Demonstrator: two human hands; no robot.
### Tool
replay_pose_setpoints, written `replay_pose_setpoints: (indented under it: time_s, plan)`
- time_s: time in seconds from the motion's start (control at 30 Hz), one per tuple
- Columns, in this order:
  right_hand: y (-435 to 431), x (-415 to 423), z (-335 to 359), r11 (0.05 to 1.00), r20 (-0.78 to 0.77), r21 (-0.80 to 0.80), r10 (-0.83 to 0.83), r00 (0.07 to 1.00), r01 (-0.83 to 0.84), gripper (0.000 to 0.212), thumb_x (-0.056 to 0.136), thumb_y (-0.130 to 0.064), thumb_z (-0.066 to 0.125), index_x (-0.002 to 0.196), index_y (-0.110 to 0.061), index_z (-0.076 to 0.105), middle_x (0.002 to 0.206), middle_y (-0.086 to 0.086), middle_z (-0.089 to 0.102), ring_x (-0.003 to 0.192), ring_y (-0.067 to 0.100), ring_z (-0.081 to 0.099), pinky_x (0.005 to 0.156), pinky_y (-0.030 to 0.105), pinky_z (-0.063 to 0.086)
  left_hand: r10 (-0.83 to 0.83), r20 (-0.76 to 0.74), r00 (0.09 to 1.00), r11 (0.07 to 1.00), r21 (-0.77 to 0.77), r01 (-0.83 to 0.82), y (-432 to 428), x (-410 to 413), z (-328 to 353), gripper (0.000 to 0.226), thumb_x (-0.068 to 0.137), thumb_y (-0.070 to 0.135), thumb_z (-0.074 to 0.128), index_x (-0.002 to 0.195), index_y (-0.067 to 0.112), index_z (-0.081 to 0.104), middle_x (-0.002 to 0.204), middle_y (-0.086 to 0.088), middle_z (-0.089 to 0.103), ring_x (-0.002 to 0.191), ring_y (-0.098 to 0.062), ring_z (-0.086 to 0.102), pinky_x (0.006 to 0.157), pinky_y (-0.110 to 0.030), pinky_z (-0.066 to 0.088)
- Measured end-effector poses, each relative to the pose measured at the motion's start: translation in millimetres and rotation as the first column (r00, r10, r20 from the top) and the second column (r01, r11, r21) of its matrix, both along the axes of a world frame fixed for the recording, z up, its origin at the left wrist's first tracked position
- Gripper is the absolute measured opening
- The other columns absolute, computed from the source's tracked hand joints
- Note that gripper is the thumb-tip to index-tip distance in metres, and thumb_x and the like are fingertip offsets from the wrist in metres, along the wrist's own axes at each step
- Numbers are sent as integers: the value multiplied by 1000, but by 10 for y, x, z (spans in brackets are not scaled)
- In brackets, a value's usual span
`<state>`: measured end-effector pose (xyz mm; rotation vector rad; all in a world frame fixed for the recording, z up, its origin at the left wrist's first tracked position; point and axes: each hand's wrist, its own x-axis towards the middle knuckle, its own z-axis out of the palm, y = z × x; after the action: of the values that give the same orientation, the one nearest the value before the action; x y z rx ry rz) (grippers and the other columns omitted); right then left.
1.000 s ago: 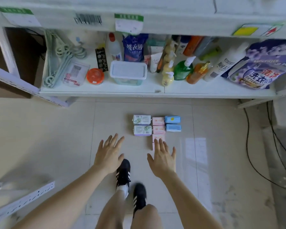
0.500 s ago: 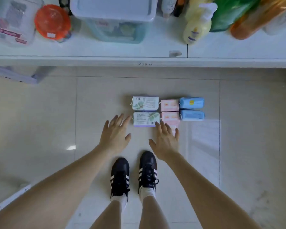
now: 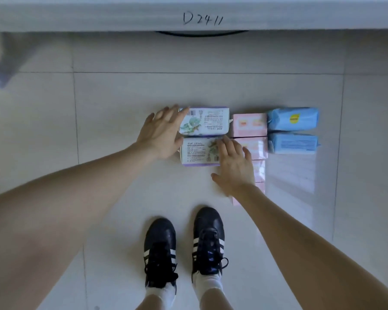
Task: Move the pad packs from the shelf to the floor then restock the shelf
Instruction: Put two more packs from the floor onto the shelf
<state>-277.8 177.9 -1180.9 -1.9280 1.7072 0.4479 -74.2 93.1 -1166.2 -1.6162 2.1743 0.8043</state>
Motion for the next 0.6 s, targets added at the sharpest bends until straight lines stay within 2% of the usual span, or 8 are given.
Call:
replay_pose_setpoints:
  time_s: [0.2, 0.4, 0.5, 0.6]
  plan:
    - [-41, 1, -191, 994, 9, -108, 30, 999, -29, 72, 72, -24, 73, 135, -13, 41, 130, 6, 47, 122, 27, 41, 101, 42, 31, -69, 2, 998, 998, -13, 69, -219, -72, -210, 85, 88, 43, 60, 153, 27, 8, 160, -5, 17, 144, -27, 21, 115, -43, 24]
    - [124, -31, -207, 984, 126, -159, -57, 990, 77, 58, 59, -15, 75, 114, -11, 57, 109, 5, 59, 103, 29, 54, 92, 42, 37, -78, -22, 997, 996, 37, 79, -304, -198, -305, 93, 80, 40, 72, 152, 23, 16, 154, -3, 28, 133, -31, 37, 103, -44, 38]
    - [208, -65, -154, 979, 184, -162, -96, 978, 127, 58, 53, -13, 77, 109, -11, 60, 104, 4, 60, 98, 29, 56, 91, 42, 39, 7, -95, 995, 999, 46, -3, -296, -233, -292, 81, 80, 30, 74, 145, 19, 28, 141, -5, 43, 118, -33, 50, 89, -41, 46]
    - [258, -78, -81, 978, 217, -99, -158, 963, 183, 58, 55, -15, 75, 110, -14, 58, 105, 1, 59, 97, 26, 54, 89, 37, 36, 26, -120, 992, 999, 30, -22, -232, -227, -245, 69, 81, 27, 73, 137, 15, 36, 132, -9, 49, 108, -38, 56, 82, -41, 47]
